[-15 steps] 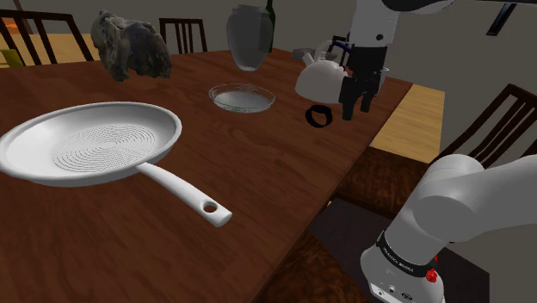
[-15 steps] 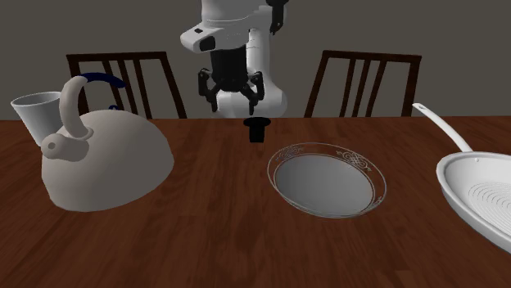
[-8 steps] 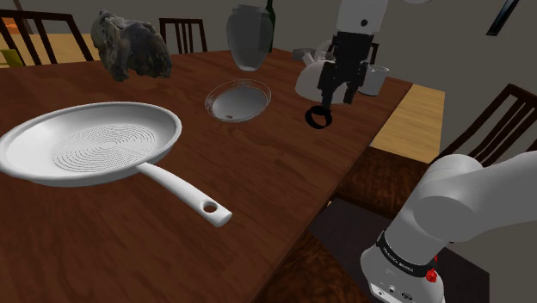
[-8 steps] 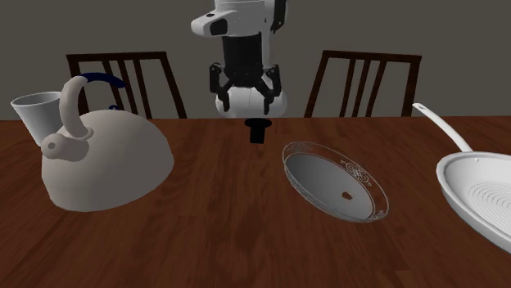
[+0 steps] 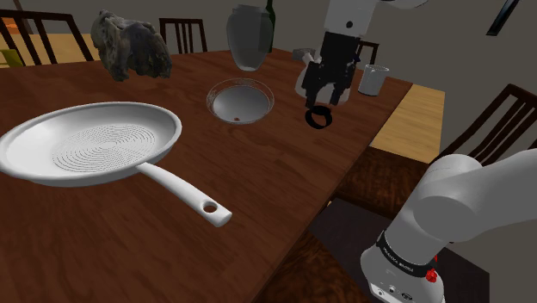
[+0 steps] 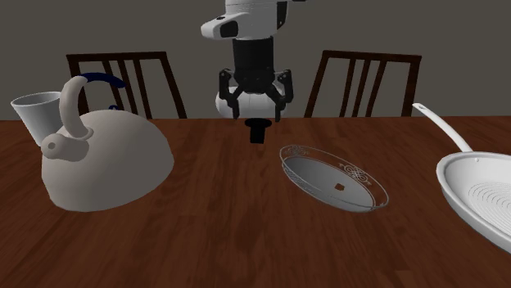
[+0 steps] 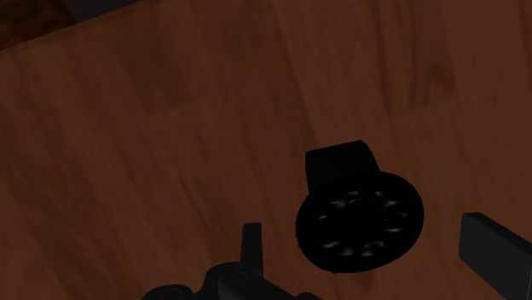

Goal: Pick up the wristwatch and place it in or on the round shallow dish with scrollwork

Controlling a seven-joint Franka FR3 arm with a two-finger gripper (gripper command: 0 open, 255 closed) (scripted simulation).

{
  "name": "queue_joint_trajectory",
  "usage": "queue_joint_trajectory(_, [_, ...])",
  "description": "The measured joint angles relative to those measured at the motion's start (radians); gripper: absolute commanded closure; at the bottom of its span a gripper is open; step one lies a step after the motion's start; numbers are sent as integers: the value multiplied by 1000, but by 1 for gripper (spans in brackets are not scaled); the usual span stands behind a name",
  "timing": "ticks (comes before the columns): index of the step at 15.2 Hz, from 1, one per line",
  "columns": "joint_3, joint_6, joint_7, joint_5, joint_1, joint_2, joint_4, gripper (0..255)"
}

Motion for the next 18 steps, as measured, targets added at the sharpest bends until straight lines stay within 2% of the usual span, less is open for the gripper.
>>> queue_joint_trajectory(8, [3, 33, 0, 3, 1, -5, -38, 0])
queue_joint_trajectory(9, [3, 33, 0, 3, 1, -5, -38, 255])
queue_joint_trajectory(18, [3, 33, 0, 2, 1, -5, -38, 255])
